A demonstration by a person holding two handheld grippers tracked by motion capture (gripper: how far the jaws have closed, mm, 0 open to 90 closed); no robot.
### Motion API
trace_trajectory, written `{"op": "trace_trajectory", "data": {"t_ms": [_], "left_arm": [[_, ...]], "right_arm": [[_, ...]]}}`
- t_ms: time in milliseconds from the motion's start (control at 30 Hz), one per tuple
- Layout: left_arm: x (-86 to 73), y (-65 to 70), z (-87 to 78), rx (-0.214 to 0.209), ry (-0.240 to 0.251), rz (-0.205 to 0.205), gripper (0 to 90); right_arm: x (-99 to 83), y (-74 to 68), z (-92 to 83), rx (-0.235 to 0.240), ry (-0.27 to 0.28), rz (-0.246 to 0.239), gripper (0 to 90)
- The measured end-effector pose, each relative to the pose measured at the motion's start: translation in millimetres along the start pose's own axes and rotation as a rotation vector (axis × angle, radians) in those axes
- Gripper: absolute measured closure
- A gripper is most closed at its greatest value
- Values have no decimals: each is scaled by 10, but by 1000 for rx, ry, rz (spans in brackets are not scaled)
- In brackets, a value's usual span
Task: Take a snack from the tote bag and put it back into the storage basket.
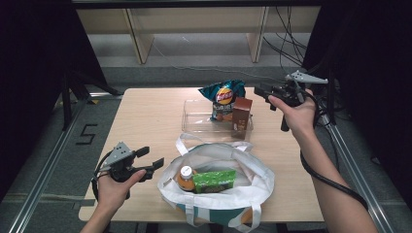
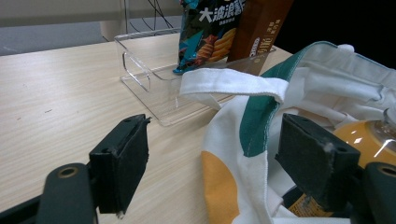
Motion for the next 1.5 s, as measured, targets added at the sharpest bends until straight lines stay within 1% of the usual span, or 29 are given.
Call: {"op": "trace_trajectory", "data": {"t_ms": [33,133,167,233,300,333,367,400,467,500,567,600,633,700,733,800,900,967,1000,1133,1167,1200,1233,1267,1300,1333,1400,1467,1500], "left_arm": [[7,-3,-13,4,-1,19,242],[22,15,-16,-7,7,19,243],[28,23,-22,-5,7,20,244],[44,37,-33,-9,10,29,244],[63,64,-45,-10,15,25,244],[75,80,-43,-22,25,27,244],[76,90,-55,-17,18,31,245],[84,107,-56,-22,22,31,245],[90,137,-62,-27,23,24,247],[98,146,-63,-36,29,36,249],[108,166,-70,-34,27,30,250],[120,171,-74,-37,30,44,251],[132,186,-71,-46,38,42,251],[142,200,-72,-42,35,44,252],[142,211,-62,-48,39,30,252],[130,205,-52,-47,33,48,252],[127,196,-46,-43,29,45,252],[130,184,-40,-40,29,48,253],[126,180,-37,-38,28,43,252],[116,172,-36,-36,27,41,252],[115,168,-37,-35,26,42,252],[116,165,-37,-35,27,42,252],[117,165,-37,-35,27,43,252],[119,167,-36,-35,28,44,252],[121,171,-36,-36,29,44,252],[121,175,-36,-37,29,44,252],[123,177,-35,-33,31,45,252],[122,175,-38,-31,30,43,252],[121,170,-38,-29,30,42,252]], "right_arm": [[-25,-8,-19,0,-2,-10,634],[-100,-43,-90,6,-9,-23,634],[-126,-73,-113,6,-18,-6,634],[-170,-120,-158,14,-19,-27,634],[-237,-188,-212,24,-37,-14,635],[-256,-196,-234,25,-38,-34,635],[-286,-234,-254,33,-41,-16,634],[-304,-239,-275,38,-41,-38,634],[-361,-286,-313,47,-47,-27,634],[-395,-320,-330,47,-51,-12,633],[-458,-343,-355,56,-66,-33,633],[-490,-371,-367,55,-72,-19,632],[-515,-374,-375,64,-78,-33,632],[-572,-411,-397,63,-90,-18,631],[-587,-404,-403,66,-89,-43,632],[-629,-450,-423,81,-82,-32,632],[-687,-501,-453,95,-92,-29,632],[-725,-512,-473,93,-95,-45,632],[-752,-533,-494,92,-106,-30,631],[-822,-601,-534,118,-105,-37,631],[-845,-623,-557,117,-124,-33,631],[-844,-628,-564,127,-118,-55,630],[-857,-646,-575,126,-122,-49,631],[-860,-658,-575,138,-117,-60,630],[-877,-692,-592,146,-126,-36,629],[-884,-694,-593,151,-124,-58,629],[-913,-759,-608,183,-129,-37,630],[-939,-784,-618,204,-125,-43,630],[-959,-796,-631,202,-130,-36,630]]}}
Point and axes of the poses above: each handheld gripper's, and its own axes: z roughly forward along the jaws, x roughly out of its top, y roughly to its right, the point moved 8 cm from there along z, roughly forward along the jaws, and after that the axes turned 10 degrees about x, right-handed, at the moved point
